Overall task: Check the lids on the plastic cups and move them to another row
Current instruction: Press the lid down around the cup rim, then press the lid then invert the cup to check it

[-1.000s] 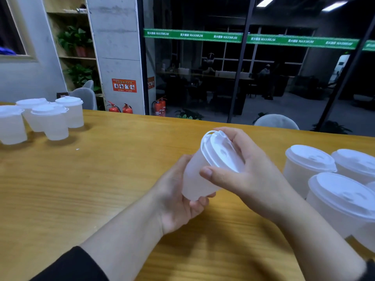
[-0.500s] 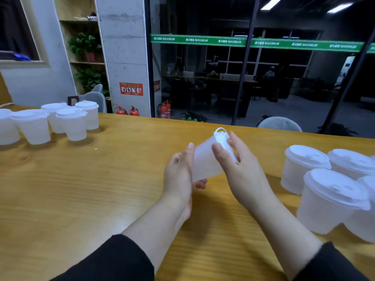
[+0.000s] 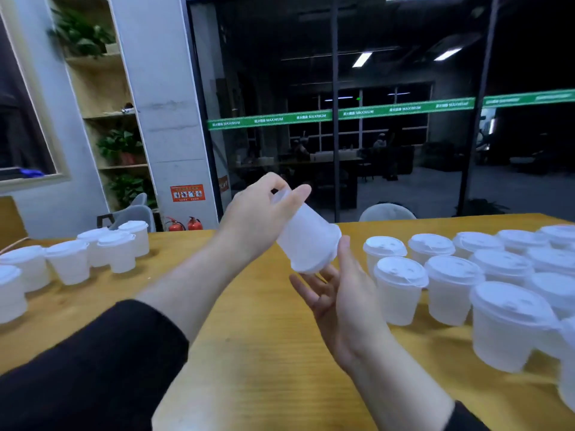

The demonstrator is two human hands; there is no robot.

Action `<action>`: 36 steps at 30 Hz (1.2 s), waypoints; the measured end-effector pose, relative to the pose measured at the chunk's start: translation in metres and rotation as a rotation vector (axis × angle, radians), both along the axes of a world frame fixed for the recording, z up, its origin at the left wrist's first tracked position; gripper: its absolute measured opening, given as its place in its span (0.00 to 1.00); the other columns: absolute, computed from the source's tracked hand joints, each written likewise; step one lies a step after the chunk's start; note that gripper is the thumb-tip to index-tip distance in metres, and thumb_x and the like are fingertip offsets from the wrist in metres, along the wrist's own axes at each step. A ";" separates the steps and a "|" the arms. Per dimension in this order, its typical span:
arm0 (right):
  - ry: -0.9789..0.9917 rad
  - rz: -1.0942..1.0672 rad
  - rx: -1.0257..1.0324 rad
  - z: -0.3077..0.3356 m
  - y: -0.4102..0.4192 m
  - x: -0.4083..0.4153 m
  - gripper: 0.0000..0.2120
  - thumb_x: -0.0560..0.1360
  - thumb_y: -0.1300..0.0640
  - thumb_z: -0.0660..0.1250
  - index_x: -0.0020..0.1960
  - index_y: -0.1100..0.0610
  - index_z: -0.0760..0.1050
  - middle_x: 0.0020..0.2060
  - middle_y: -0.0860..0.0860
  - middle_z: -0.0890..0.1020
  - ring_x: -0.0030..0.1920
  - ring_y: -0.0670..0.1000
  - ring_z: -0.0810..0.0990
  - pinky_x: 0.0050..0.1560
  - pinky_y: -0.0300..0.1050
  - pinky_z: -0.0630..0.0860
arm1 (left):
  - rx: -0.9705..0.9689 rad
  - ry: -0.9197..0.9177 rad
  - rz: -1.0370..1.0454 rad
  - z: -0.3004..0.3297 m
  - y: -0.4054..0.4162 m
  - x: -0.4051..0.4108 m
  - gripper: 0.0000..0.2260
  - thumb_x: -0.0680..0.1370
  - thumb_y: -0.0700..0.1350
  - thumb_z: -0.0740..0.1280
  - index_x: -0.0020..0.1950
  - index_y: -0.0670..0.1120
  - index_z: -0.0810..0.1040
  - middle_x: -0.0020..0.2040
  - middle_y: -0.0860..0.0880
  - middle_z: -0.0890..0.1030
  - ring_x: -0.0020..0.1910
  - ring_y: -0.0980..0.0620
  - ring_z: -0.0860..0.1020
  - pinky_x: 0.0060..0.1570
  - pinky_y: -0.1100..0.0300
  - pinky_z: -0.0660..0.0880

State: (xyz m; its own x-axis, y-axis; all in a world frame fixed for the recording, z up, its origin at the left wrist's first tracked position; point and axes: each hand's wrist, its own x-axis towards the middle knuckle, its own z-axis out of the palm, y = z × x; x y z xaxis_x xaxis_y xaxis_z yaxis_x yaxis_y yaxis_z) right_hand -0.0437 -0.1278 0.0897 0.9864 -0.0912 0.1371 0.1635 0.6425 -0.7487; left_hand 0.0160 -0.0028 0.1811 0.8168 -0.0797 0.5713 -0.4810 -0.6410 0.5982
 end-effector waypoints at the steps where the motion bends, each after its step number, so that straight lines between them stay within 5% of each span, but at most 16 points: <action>1: 0.040 0.049 0.130 0.002 0.000 -0.010 0.20 0.83 0.42 0.61 0.66 0.53 0.78 0.58 0.54 0.86 0.59 0.56 0.85 0.62 0.56 0.80 | 0.181 -0.011 0.006 0.015 -0.005 -0.009 0.15 0.80 0.66 0.63 0.50 0.54 0.76 0.41 0.52 0.78 0.42 0.51 0.77 0.39 0.54 0.71; 5: 0.086 0.209 0.448 0.001 0.001 -0.051 0.24 0.83 0.41 0.61 0.69 0.59 0.75 0.60 0.62 0.84 0.61 0.66 0.82 0.61 0.60 0.79 | 0.571 -0.014 -0.046 0.052 -0.031 -0.051 0.18 0.80 0.67 0.61 0.51 0.54 0.79 0.44 0.53 0.79 0.43 0.54 0.78 0.41 0.55 0.74; 8: 0.079 0.271 0.538 -0.005 -0.003 -0.082 0.27 0.83 0.41 0.60 0.70 0.61 0.73 0.61 0.67 0.82 0.64 0.68 0.80 0.64 0.60 0.78 | 0.678 -0.011 -0.066 0.057 -0.042 -0.078 0.20 0.81 0.68 0.60 0.53 0.53 0.80 0.47 0.54 0.79 0.47 0.55 0.78 0.44 0.54 0.75; 17: 0.134 0.237 0.507 -0.013 -0.033 -0.130 0.32 0.80 0.40 0.65 0.72 0.63 0.71 0.63 0.70 0.79 0.64 0.69 0.79 0.59 0.59 0.81 | 0.652 -0.004 -0.092 0.045 -0.068 -0.118 0.21 0.81 0.67 0.61 0.51 0.50 0.80 0.46 0.53 0.79 0.44 0.55 0.77 0.39 0.55 0.71; 22: 0.161 0.201 0.429 -0.012 -0.067 -0.121 0.29 0.79 0.41 0.68 0.69 0.63 0.74 0.61 0.70 0.80 0.56 0.70 0.84 0.55 0.61 0.83 | 0.340 0.001 -0.121 0.009 -0.081 -0.114 0.15 0.81 0.63 0.63 0.51 0.52 0.78 0.43 0.53 0.79 0.43 0.54 0.77 0.37 0.56 0.69; 28: 0.182 -0.143 -0.027 -0.009 -0.117 -0.101 0.18 0.78 0.47 0.71 0.64 0.55 0.77 0.60 0.58 0.83 0.59 0.59 0.84 0.57 0.56 0.83 | -0.038 0.067 -0.245 -0.079 -0.083 -0.106 0.11 0.83 0.58 0.63 0.57 0.53 0.77 0.45 0.52 0.79 0.44 0.53 0.78 0.41 0.55 0.73; 30: 0.186 -0.268 -0.278 -0.012 -0.127 -0.092 0.20 0.76 0.48 0.73 0.63 0.57 0.75 0.62 0.56 0.81 0.59 0.57 0.82 0.57 0.55 0.83 | -0.080 0.183 -0.270 -0.106 -0.086 -0.102 0.09 0.84 0.55 0.63 0.61 0.54 0.79 0.52 0.58 0.81 0.52 0.60 0.78 0.50 0.59 0.76; 33: 0.156 -0.391 -0.692 -0.024 -0.134 -0.082 0.25 0.75 0.48 0.73 0.69 0.51 0.71 0.65 0.47 0.75 0.60 0.51 0.77 0.56 0.48 0.79 | -0.251 0.429 -0.355 -0.133 -0.097 -0.100 0.11 0.86 0.55 0.59 0.59 0.60 0.82 0.55 0.60 0.85 0.58 0.59 0.81 0.64 0.52 0.76; 36: 0.030 -0.424 -0.967 -0.044 -0.137 -0.073 0.14 0.76 0.51 0.73 0.59 0.52 0.77 0.54 0.47 0.82 0.53 0.51 0.82 0.49 0.47 0.80 | -0.517 0.728 -0.444 -0.141 -0.113 -0.102 0.17 0.86 0.60 0.54 0.64 0.57 0.80 0.56 0.61 0.84 0.57 0.59 0.81 0.59 0.55 0.77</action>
